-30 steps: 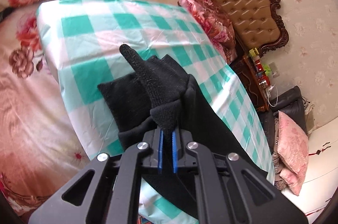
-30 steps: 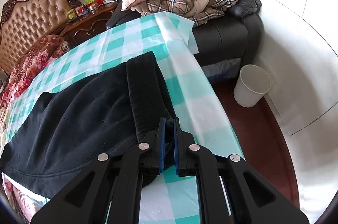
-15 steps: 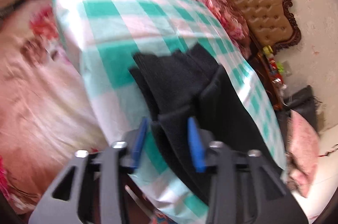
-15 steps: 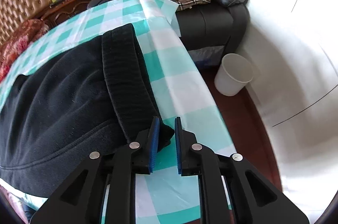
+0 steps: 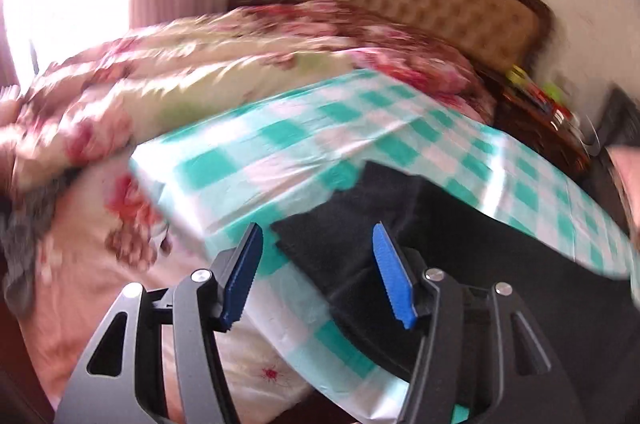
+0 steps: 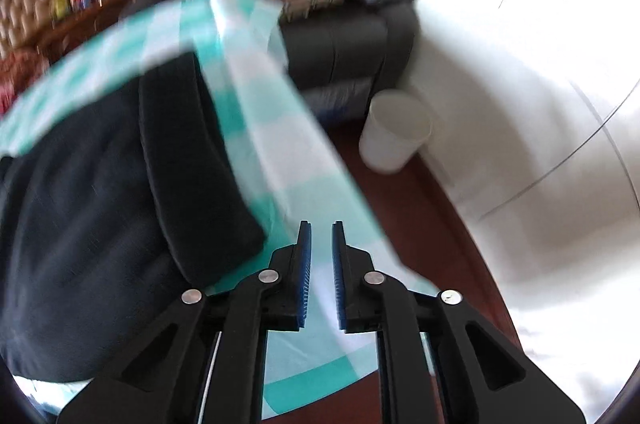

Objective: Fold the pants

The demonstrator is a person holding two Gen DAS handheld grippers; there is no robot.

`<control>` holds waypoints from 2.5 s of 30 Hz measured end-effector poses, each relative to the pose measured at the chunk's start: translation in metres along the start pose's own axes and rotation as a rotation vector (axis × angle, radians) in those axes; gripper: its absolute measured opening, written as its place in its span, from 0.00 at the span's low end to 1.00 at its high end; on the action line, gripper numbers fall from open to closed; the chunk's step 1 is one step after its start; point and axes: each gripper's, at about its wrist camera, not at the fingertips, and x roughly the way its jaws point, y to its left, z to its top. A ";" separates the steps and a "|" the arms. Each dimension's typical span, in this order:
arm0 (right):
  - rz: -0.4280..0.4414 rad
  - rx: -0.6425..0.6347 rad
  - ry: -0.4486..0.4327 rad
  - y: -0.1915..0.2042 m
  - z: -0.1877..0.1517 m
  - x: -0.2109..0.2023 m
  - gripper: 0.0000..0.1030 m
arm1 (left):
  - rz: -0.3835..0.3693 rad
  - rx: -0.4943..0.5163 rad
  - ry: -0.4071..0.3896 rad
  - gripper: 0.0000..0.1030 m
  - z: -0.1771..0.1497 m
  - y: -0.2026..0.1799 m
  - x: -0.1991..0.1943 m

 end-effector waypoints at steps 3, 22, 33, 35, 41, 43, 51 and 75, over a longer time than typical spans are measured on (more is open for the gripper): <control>-0.002 -0.056 -0.101 0.010 0.018 -0.027 0.64 | -0.097 0.069 0.041 0.36 0.012 -0.027 0.008; 0.270 -0.398 -0.177 0.185 0.060 -0.016 0.86 | -0.024 0.366 0.054 0.64 0.010 -0.109 0.052; 0.038 -0.405 -0.087 0.188 0.056 0.047 0.80 | -0.064 0.267 0.261 0.29 -0.004 -0.120 0.111; 0.034 -0.368 -0.079 0.183 0.057 0.050 0.85 | -0.061 0.253 0.272 0.25 -0.004 -0.115 0.122; 0.049 -0.343 -0.078 0.178 0.060 0.054 0.88 | -0.033 0.269 0.249 0.07 0.012 -0.105 0.136; 0.053 -0.336 -0.082 0.177 0.060 0.054 0.88 | -0.057 0.244 0.246 0.02 0.018 -0.097 0.135; 0.035 -0.281 -0.106 0.170 0.063 0.027 0.89 | -0.073 0.021 0.075 0.38 0.035 -0.022 0.062; 0.943 -1.041 0.108 0.585 -0.158 -0.140 0.44 | -0.268 -0.300 0.176 0.05 0.001 0.056 0.062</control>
